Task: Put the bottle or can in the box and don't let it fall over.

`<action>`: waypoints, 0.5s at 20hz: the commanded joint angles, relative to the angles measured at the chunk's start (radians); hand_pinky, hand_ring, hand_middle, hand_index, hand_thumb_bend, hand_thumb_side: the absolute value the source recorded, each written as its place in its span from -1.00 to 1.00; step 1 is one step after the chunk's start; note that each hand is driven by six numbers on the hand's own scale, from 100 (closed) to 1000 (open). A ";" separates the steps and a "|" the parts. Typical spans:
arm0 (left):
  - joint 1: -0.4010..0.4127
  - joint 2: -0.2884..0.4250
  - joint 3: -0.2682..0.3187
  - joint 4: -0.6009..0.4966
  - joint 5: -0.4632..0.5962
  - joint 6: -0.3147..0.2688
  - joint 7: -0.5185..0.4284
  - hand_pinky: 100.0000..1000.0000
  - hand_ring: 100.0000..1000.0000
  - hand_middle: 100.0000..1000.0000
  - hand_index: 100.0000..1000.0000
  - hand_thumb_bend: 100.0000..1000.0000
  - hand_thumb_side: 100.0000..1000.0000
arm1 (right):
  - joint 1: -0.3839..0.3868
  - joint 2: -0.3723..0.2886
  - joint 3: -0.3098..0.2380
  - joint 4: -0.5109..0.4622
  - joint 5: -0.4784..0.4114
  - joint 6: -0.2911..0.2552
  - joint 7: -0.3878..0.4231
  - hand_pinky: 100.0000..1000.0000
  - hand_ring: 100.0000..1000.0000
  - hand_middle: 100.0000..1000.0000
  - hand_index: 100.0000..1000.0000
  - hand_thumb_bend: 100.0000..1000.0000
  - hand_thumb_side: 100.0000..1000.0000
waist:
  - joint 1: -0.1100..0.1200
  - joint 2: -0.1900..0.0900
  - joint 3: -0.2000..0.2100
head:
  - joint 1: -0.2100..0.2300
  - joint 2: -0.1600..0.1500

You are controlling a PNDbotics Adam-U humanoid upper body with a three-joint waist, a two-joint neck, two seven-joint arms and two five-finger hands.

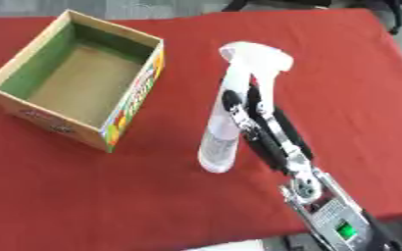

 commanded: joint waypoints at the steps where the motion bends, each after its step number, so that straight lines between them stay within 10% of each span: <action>1: -0.012 0.012 0.004 -0.020 0.003 -0.002 -0.004 -0.14 1.00 1.00 0.38 -0.54 0.86 | -0.014 -0.021 0.005 -0.011 -0.004 -0.001 0.011 0.66 0.92 0.78 0.96 -1.00 1.00 | 0.002 -0.015 0.000 | 0.000 -0.008; 10: -0.021 0.007 0.006 -0.020 0.008 -0.002 -0.001 -0.14 1.00 1.00 0.37 -0.53 0.86 | -0.021 -0.013 0.018 -0.011 0.001 0.029 0.023 0.64 0.90 0.77 0.94 -1.00 0.95 | -0.001 -0.019 0.004 | -0.001 -0.005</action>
